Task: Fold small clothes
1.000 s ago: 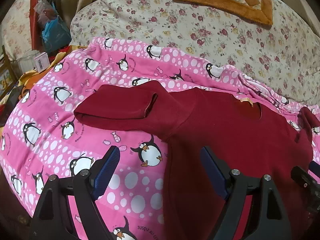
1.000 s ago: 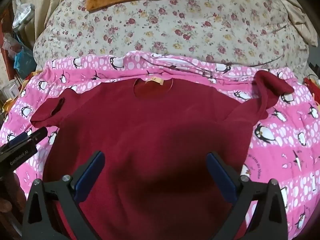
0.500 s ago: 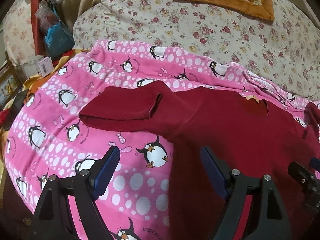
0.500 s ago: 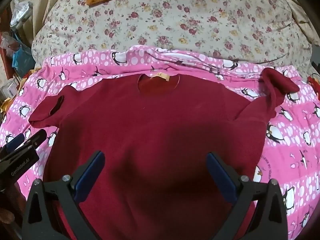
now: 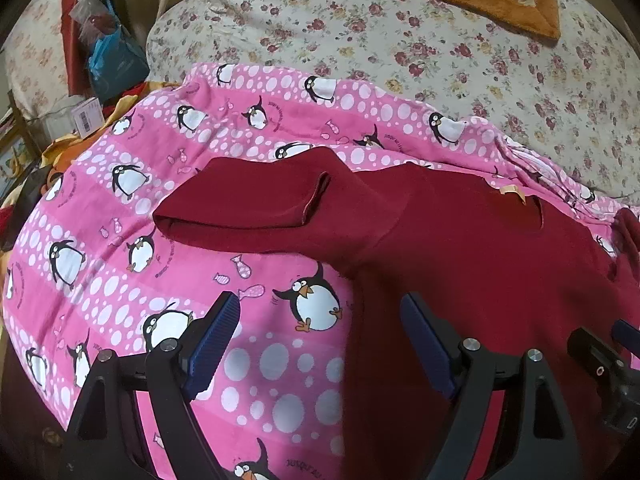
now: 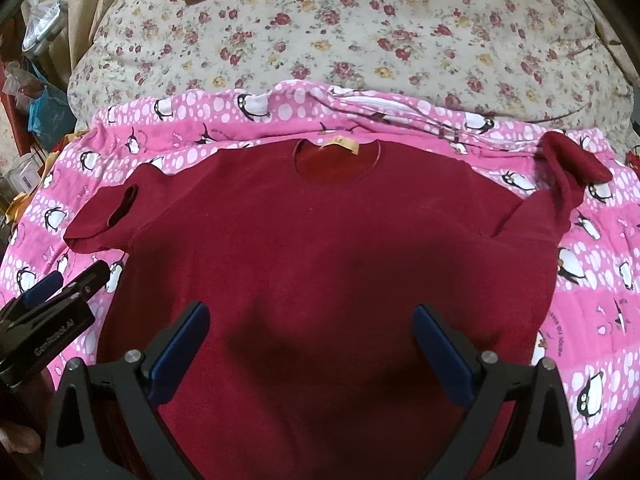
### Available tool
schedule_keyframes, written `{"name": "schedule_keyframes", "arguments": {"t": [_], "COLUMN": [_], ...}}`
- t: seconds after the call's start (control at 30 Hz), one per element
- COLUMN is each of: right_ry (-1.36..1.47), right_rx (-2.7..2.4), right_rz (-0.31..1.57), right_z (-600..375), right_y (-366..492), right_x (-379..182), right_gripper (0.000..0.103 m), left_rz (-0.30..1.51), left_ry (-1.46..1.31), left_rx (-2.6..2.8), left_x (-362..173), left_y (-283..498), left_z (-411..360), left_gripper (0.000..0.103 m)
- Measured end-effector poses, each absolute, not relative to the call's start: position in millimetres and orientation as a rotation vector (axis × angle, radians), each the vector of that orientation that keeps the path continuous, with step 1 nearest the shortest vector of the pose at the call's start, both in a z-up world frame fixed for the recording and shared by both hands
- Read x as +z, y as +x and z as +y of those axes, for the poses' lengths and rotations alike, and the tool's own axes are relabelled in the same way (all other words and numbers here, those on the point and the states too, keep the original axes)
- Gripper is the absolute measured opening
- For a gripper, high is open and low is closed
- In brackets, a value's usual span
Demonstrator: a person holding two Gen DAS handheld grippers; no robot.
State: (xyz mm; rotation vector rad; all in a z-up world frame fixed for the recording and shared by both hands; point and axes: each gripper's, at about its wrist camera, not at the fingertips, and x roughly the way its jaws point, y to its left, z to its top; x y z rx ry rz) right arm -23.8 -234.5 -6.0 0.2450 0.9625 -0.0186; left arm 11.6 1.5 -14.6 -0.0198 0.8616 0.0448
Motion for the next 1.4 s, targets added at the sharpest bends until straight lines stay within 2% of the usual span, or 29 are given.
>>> {"name": "schedule_keyframes", "arguments": {"t": [1.4], "right_ry": [0.245], "right_rx": [-0.026], "right_rz": [0.988], "right_z": [-225.8], "right_y": [-14.1], "right_x": [-18.1], "right_gripper": [0.103], "left_rz": [0.867], "left_ry": [-0.01], "left_rx": [0.041], "left_x": [-18.8], "left_y": [18.1], "left_z": [3.6], "left_gripper": [0.065]}}
